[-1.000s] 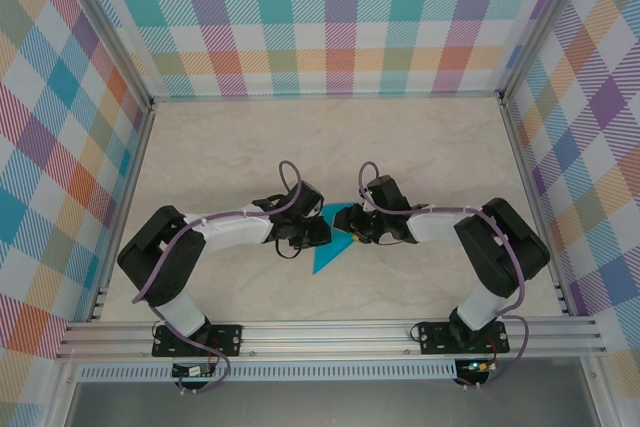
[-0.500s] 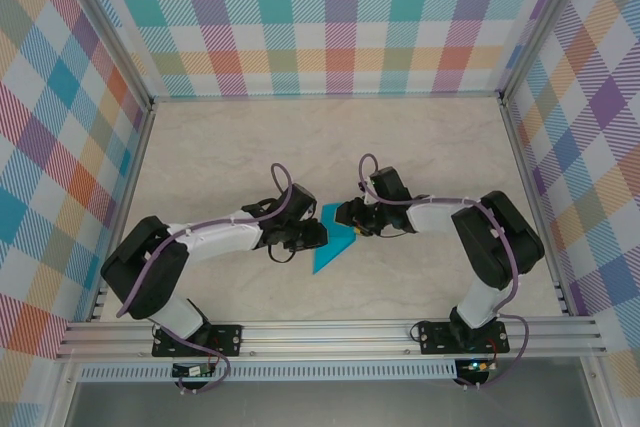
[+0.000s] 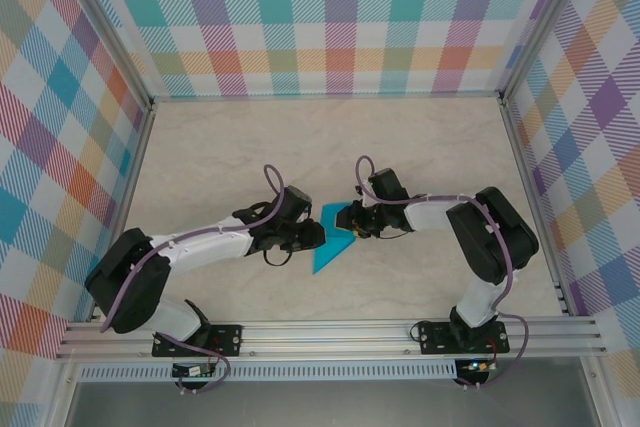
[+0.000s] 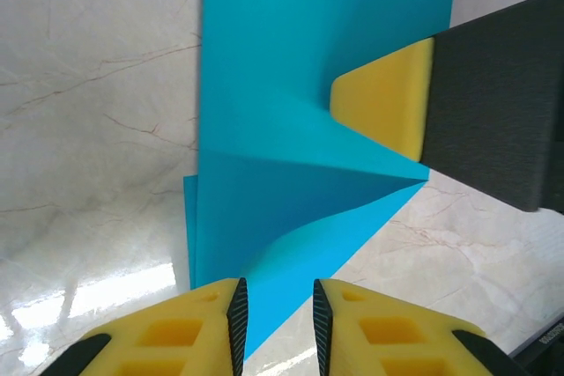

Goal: Fold a paper plane with a square sheet of paper (pick it up from the middle)
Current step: Fourth fold the wing at the center of the table.

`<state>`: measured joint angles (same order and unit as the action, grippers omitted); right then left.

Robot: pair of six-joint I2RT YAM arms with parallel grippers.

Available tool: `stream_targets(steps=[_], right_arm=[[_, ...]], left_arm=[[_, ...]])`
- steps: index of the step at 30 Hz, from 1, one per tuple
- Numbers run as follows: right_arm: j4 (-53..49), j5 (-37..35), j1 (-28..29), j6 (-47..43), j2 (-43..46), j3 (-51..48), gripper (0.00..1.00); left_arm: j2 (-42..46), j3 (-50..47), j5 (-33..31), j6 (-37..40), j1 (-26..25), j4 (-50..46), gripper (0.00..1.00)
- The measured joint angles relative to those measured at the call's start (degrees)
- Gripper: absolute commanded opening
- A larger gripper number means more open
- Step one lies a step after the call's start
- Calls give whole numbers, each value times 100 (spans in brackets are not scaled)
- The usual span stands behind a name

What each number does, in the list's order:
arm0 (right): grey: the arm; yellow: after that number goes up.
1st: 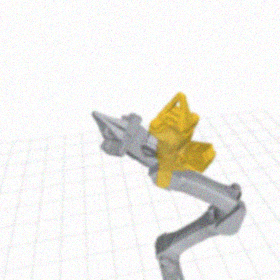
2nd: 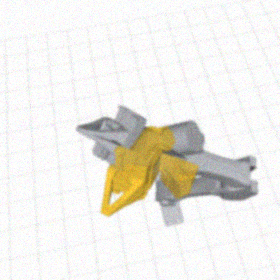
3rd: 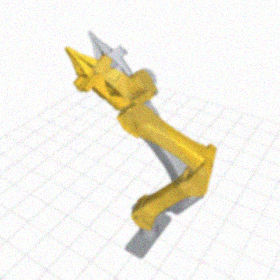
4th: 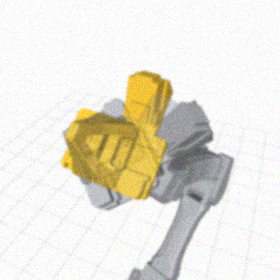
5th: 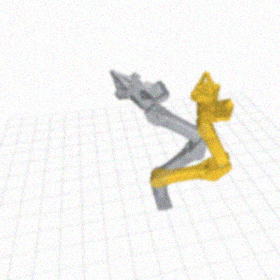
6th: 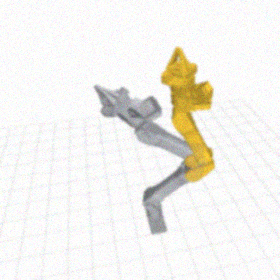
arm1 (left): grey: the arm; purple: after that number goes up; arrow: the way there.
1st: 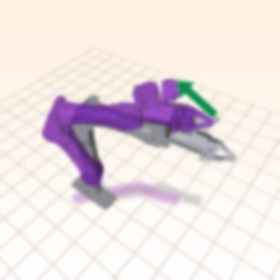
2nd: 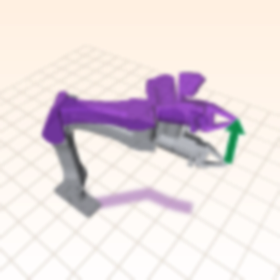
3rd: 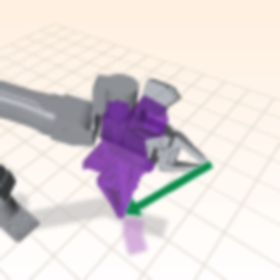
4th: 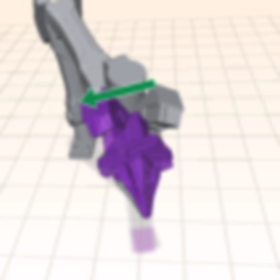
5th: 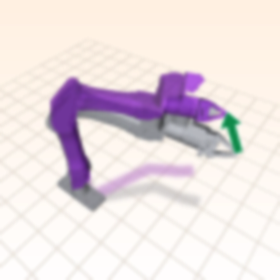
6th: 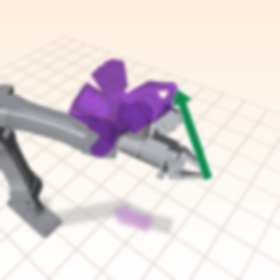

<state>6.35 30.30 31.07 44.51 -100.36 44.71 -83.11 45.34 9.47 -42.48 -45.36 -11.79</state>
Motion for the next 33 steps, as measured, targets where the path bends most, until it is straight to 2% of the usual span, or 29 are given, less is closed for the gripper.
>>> stream_targets(steps=[5, 9, 16, 21, 27, 33], right_arm=[[153, -17, 0, 168, 17, -79, 15], [422, -120, 0, 501, 201, -442, 11], [721, -343, 85, 1047, 520, -826, 13], [774, -391, 157, 1161, 645, -837, 19], [428, -387, 157, 966, 645, -634, 24], [264, -315, 61, 772, 645, -345, 26]], left_arm=[[138, -7, -63, -17, -52, -13, 29], [138, -11, -66, -24, -131, -13, 30], [122, -2, -243, 184, -601, -63, 40], [-181, 341, -949, 533, -1207, -605, 44], [-975, 1137, -2166, 879, -1945, -1294, 47], [-1725, 1838, -3292, 927, -2378, -1965, 49]])
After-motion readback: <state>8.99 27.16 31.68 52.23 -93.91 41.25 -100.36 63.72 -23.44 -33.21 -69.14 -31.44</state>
